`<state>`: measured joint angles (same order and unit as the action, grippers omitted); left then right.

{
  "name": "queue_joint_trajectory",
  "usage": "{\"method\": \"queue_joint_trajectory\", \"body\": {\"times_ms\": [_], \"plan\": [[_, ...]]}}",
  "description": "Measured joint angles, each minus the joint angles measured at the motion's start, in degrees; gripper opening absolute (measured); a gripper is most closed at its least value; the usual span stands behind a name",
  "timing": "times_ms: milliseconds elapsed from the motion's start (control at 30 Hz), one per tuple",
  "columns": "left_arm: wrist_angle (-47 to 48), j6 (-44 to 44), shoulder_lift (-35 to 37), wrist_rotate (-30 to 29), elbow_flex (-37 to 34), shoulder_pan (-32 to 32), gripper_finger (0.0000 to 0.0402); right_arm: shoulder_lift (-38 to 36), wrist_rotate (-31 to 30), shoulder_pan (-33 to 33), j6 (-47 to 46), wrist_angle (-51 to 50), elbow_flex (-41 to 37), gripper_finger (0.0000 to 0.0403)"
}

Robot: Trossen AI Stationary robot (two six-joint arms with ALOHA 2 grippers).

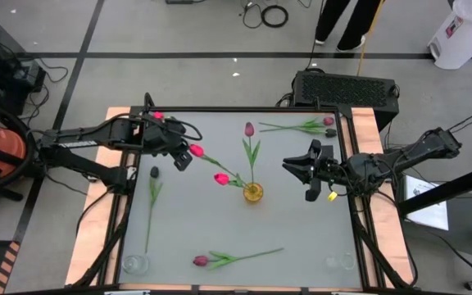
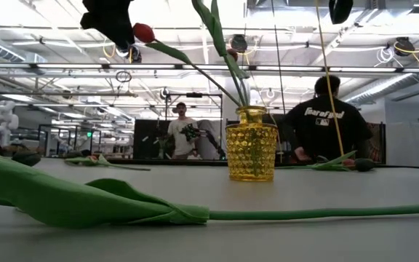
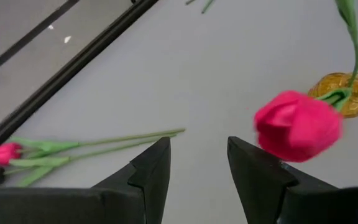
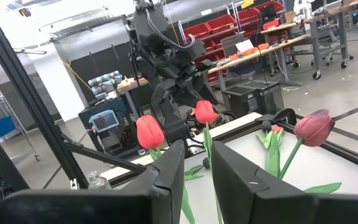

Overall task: Sort flowers into vase by color
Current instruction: Put the bottom pink flower into the yellow vase

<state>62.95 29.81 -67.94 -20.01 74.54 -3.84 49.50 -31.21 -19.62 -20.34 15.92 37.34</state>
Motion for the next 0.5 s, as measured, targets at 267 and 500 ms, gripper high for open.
{"method": "queue_joint_trajectory", "body": {"times_ms": [267,500], "plan": [[-1.37,-0.75,0.0,0.12,0.0,0.04,0.0167,0.0,-0.01,0.0,-0.43,0.02,0.0,0.0073],[-6.28,-3.69,0.0,2.81,0.0,0.06,0.0167,0.0,-0.01,0.0,-0.37,0.02,0.0,0.0073]]}}
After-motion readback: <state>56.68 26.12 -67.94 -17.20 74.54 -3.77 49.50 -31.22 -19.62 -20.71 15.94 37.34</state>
